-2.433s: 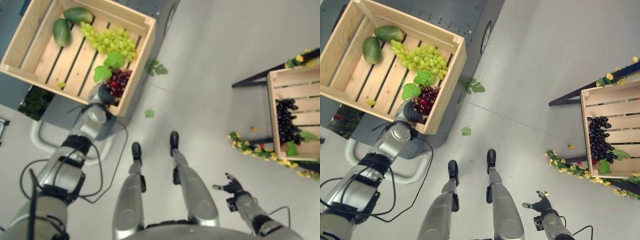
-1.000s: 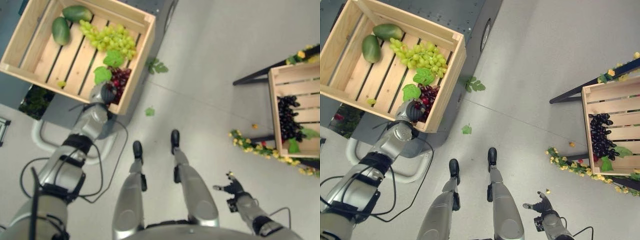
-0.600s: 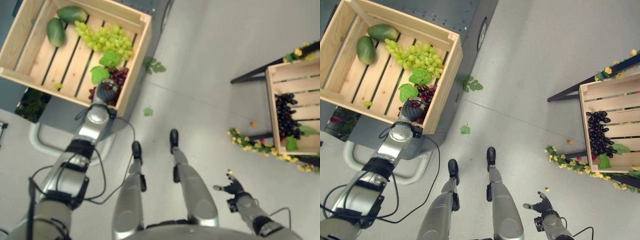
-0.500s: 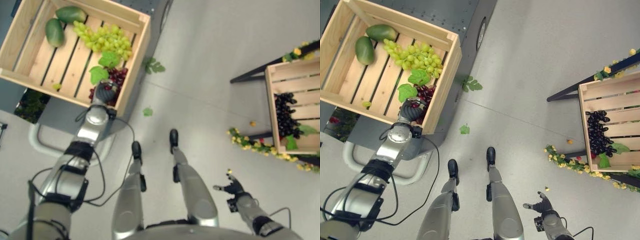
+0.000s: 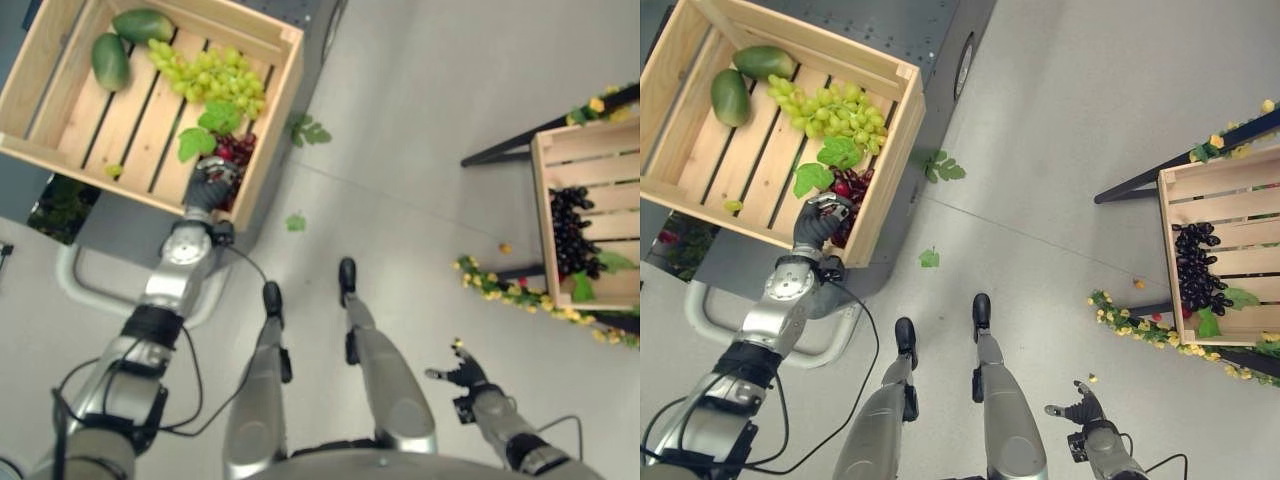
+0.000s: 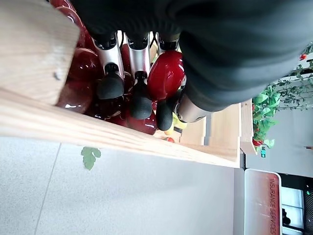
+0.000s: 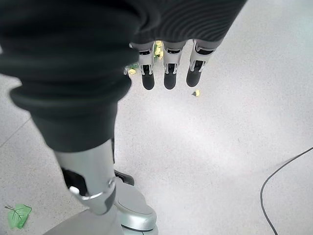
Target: Pick up the fruits from the basket on one side to the basket on the other side
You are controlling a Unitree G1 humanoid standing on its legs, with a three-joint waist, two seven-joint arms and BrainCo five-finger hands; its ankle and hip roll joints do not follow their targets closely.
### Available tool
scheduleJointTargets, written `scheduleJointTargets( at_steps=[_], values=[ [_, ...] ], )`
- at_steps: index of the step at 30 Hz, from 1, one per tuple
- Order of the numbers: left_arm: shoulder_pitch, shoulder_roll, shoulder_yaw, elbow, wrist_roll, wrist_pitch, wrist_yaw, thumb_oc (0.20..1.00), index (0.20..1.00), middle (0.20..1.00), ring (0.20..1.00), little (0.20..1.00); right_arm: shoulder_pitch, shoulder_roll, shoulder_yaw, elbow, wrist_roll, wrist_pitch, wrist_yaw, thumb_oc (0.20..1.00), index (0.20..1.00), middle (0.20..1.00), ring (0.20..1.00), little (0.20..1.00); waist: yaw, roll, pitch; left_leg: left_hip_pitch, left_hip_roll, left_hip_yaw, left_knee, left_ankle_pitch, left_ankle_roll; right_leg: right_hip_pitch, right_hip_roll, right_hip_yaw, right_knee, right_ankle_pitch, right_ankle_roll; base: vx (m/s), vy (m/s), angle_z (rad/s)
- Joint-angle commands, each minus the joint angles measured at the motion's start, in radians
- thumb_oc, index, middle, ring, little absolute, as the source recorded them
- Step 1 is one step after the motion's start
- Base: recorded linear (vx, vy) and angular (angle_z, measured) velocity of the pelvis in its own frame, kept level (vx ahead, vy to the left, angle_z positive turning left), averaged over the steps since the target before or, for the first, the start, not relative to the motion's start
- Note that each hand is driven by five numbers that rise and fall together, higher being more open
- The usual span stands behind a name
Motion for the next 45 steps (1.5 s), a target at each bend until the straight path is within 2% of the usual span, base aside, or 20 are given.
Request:
scheduleJointTargets(
  at_steps=[1, 8, 18, 34, 45],
  values=[
    [0.073, -0.026, 0.003, -0.055, -0.056, -0.03, -0.048, 0.2, 0.2, 0.2, 0.2, 0.2, 0.066, -0.046, -0.004, -0.036, 0.012, -0.001, 0.011, 1.0, 1.0, 1.0, 1.0, 1.0, 0.009, -0.018, 0.003, -0.128, -0.027, -0.053, 0.028, 0.052, 0.028, -0.089, 0.029, 0.022, 0.096, -0.02, 0.068, 0.0, 0.0, 0.0],
    [0.101, -0.014, 0.011, -0.122, -0.15, -0.047, -0.06, 0.2, 0.2, 0.2, 0.2, 0.2, 0.07, -0.047, -0.001, -0.051, 0.014, -0.003, 0.015, 1.0, 1.0, 1.0, 1.0, 1.0, 0.009, -0.015, 0.003, -0.128, -0.028, -0.053, 0.023, 0.054, 0.028, -0.091, 0.028, 0.024, 0.095, -0.019, 0.068, 0.0, 0.0, 0.0],
    [0.194, 0.013, 0.002, -0.282, -0.184, -0.052, -0.089, 0.2, 0.2, 0.2, 0.2, 0.2, 0.068, -0.045, 0.004, -0.041, 0.015, -0.002, 0.021, 1.0, 1.0, 1.0, 1.0, 1.0, 0.017, -0.003, 0.003, -0.131, -0.03, -0.055, 0.024, 0.05, 0.029, -0.098, 0.027, 0.025, 0.098, -0.02, 0.068, 0.0, 0.0, 0.0],
    [0.26, 0.073, 0.072, -0.522, -0.287, -0.109, -0.088, 0.2, 0.2, 0.2, 0.2, 0.2, 0.065, -0.041, 0.011, -0.022, 0.015, -0.009, 0.032, 1.0, 1.0, 1.0, 1.0, 1.0, 0.028, 0.012, 0.003, -0.125, -0.033, -0.06, 0.026, 0.043, 0.03, -0.095, 0.027, 0.024, 0.104, -0.027, 0.067, 0.0, 0.0, 0.0],
    [0.257, 0.073, 0.094, -0.527, -0.281, -0.12, -0.069, 0.2, 0.2, 0.2, 0.2, 0.2, 0.058, -0.04, 0.014, -0.025, 0.013, -0.015, 0.035, 1.0, 1.0, 1.0, 1.0, 1.0, 0.027, 0.012, 0.003, -0.132, -0.034, -0.059, 0.022, 0.049, 0.03, -0.103, 0.025, 0.025, 0.1, -0.023, 0.069, 0.0, 0.0, 0.0]
  ],
)
